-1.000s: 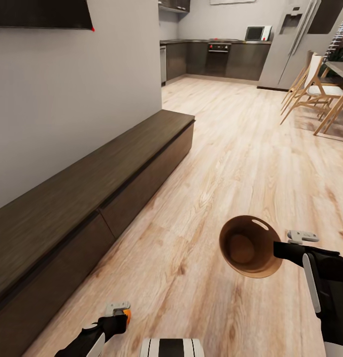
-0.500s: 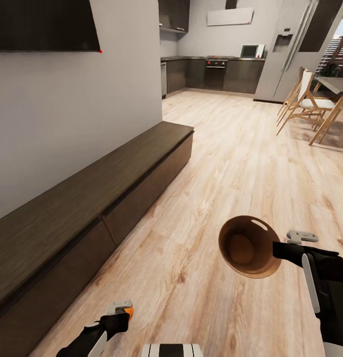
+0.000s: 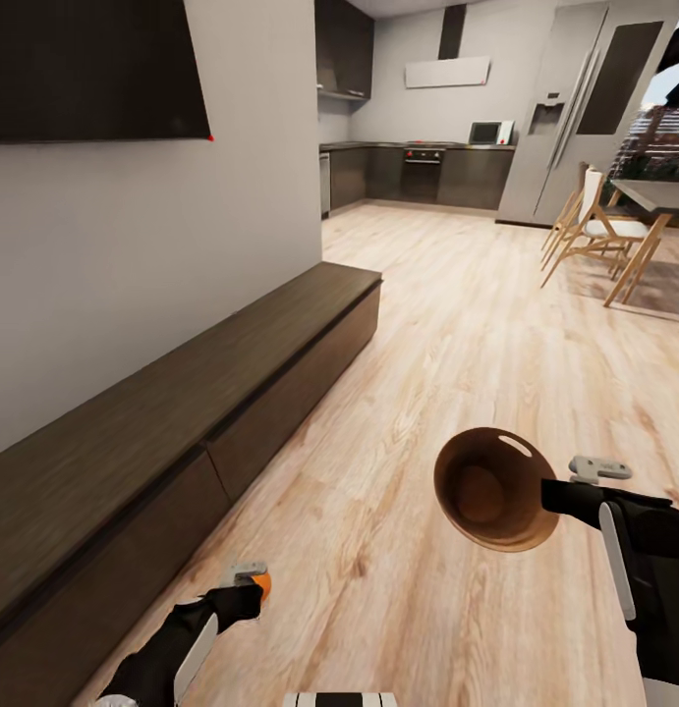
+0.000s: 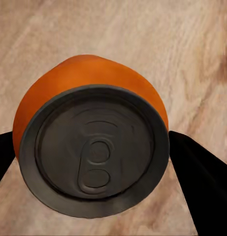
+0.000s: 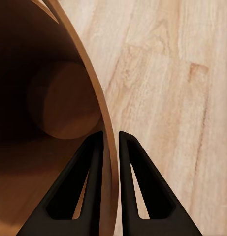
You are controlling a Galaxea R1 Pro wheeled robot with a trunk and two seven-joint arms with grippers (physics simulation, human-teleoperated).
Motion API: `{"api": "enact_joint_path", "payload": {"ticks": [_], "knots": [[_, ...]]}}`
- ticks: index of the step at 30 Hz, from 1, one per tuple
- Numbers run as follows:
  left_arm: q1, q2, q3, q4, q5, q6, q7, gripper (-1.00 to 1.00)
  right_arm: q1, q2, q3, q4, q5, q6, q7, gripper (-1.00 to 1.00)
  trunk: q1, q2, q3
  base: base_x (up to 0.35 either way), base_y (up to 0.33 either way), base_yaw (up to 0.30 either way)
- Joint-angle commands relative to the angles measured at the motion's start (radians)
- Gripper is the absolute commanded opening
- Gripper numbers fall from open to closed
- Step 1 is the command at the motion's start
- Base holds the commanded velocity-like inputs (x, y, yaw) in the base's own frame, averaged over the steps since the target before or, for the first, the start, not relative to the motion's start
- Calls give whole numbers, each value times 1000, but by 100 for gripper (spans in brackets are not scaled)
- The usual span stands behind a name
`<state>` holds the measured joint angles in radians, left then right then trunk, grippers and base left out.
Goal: Put the three can of soda from the living room inside the tash can in the kitchen.
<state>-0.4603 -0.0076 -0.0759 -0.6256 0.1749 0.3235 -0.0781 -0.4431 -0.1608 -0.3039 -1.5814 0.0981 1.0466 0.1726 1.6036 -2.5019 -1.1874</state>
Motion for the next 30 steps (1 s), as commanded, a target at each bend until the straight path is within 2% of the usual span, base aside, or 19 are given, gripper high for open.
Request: {"api": "enact_joint_path", "payload": {"ticks": [1, 2, 4, 6, 9, 10, 11, 12, 13, 14, 16, 19, 23, 25, 28, 30], "knots": [[1, 1, -1, -55, -2, 46, 1, -100, -1, 0, 0, 0, -13, 1, 4, -100, 0, 0, 4, 0, 0, 0], [2, 1, -1, -86, -2, 71, 2, -100, -1, 0, 1, 0, -12, 1, 4, -100, -1, 1, 8, 0, 0, 0], [3, 1, -2, -224, -2, 170, 5, -100, -2, 1, 2, 4, -11, 1, 3, -100, -2, 1, 16, 0, 0, 0], [4, 1, -2, -297, -2, 225, 6, -100, -2, 2, 3, 8, -10, 1, 3, -100, -3, 1, 23, 0, 0, 0], [4, -1, -1, -488, -3, 377, 17, -100, -3, 6, 9, 22, -8, 1, -5, -100, -7, 9, 34, 0, 0, 0], [4, -2, -1, -529, -3, 408, 24, -100, -4, 7, 13, 29, -7, 1, -6, -100, -11, 16, 37, 0, 0, 0], [2, -7, -2, -610, -2, 470, 43, -100, -6, 7, 25, 49, -7, 1, -9, -100, -15, 23, 40, 0, 0, 0], [1, -21, -4, -686, 0, 531, 63, -100, -15, 8, 41, 78, -6, 1, -11, -100, -19, 30, 44, 0, 0, 0], [0, -32, -5, -719, 0, 561, 70, -100, -22, 8, 50, 93, -6, 1, -12, -100, -23, 37, 47, 0, 0, 0], [0, -58, -6, -777, 0, 612, 81, -100, -37, 9, 68, 121, -5, 1, -13, -100, -27, 44, 50, 0, 0, 0], [-1, -90, -11, -844, 0, 663, 91, -100, -54, 10, 92, 152, -4, 1, -14, -100, -34, 58, 56, 0, 0, 0], [-18, -111, -26, -898, 4, 694, 96, -100, -65, 11, 110, 189, -3, 1, -19, -100, -46, 79, 65, 0, 0, 0], [-57, -133, -85, -925, 15, 709, 102, -100, -90, 11, 119, 264, -6, 1, -119, -100, -61, 107, 78, 0, 0, 0], [-71, -140, -102, -931, 25, 711, 101, -100, -99, 12, 121, 284, -10, 1, -157, -100, -69, 121, 84, 0, 0, 0], [-88, -145, -126, -937, 91, 709, 102, -100, -110, 19, 125, 318, -8, 1, -189, -100, -80, 142, 94, 0, 0, 0], [-91, -144, -133, -939, 112, 706, 102, -100, -118, 26, 127, 334, -5, 1, -196, -100, -88, 156, 100, 0, 0, 0]]}}
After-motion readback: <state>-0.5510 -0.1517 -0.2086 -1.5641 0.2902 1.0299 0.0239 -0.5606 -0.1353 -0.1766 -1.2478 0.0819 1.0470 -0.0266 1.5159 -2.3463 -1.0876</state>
